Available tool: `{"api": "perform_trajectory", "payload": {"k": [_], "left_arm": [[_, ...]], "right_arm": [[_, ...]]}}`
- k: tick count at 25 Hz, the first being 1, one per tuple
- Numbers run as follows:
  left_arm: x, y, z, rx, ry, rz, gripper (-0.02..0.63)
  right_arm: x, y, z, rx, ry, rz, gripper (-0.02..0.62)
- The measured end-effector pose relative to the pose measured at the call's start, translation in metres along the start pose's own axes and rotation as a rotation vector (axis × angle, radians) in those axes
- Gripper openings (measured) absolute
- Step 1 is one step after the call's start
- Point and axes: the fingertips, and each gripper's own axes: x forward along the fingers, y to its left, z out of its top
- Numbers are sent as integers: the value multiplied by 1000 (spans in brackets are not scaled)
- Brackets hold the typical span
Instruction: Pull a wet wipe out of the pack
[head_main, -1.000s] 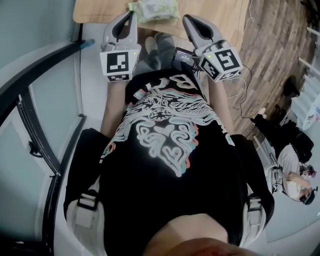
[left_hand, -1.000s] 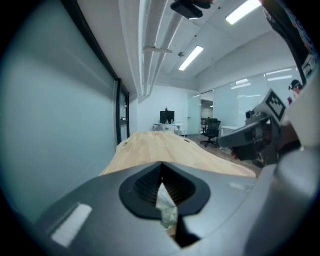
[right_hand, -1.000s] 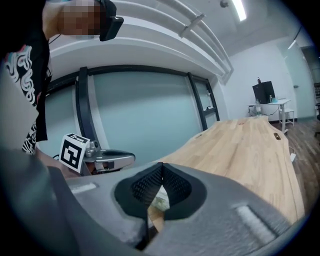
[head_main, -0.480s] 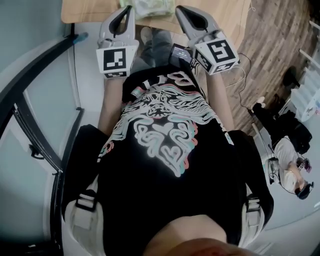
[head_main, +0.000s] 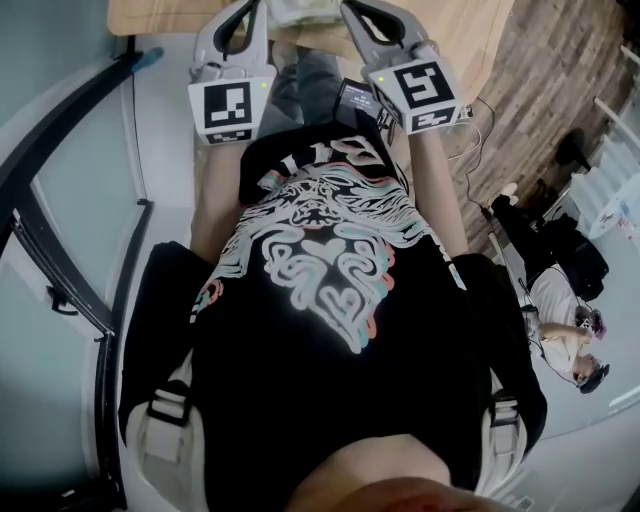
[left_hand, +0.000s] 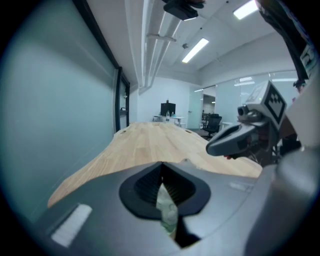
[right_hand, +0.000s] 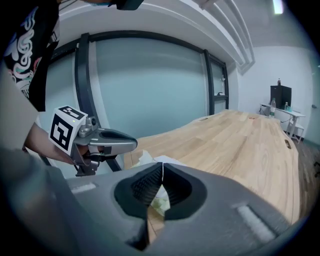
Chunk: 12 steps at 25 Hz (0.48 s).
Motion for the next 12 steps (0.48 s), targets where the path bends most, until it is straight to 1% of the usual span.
{"api": "perform_trajectory", "payload": {"k": [2, 3, 9, 10, 12], "left_arm": [[3, -3, -3, 0, 5, -7, -14], [4, -5, -4, 2, 8, -11, -14], [5, -8, -14, -9, 30, -16, -14], [6, -8, -15, -9, 33, -15, -14], [9, -8, -16, -8, 38, -16, -14]], "right_arm": [[4, 0, -3, -12, 17, 11, 8], [7, 0, -4, -11, 23, 18, 41], [18, 3, -13, -17, 59, 39, 44], [20, 4, -15, -21, 71, 45, 63], [26, 3, -18, -36, 94, 49, 67]]}}
